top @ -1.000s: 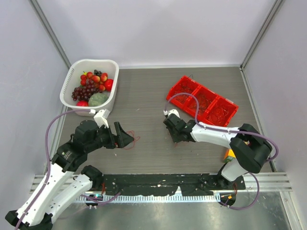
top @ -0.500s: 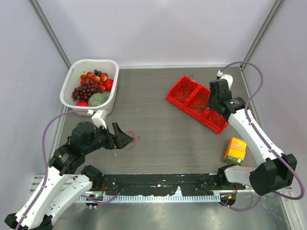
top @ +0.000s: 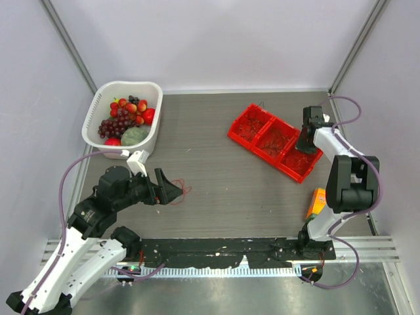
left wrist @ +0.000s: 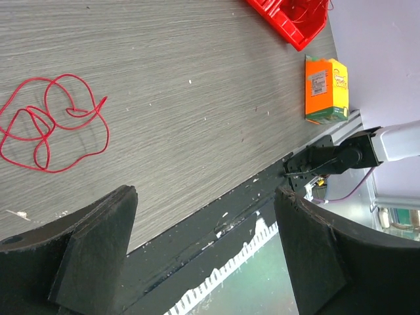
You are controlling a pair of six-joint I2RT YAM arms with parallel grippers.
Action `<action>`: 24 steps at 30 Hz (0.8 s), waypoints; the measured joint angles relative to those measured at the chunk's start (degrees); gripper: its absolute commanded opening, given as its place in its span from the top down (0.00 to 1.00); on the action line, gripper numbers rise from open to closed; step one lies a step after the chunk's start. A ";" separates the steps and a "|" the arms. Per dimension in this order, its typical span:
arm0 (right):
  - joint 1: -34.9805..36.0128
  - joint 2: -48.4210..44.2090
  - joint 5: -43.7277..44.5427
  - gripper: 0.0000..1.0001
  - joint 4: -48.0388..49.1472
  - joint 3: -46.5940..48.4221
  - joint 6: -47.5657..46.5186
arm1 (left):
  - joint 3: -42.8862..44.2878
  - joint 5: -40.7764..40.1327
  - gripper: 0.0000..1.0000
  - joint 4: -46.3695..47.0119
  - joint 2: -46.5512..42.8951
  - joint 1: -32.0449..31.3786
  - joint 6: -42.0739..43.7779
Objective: Untangle the cables
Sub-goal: Place the cable in the bin.
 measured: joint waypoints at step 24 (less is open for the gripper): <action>-0.37 -8.90 -1.38 0.40 -2.78 0.96 -1.38 | -6.60 -4.98 0.11 3.37 -1.49 0.00 -4.26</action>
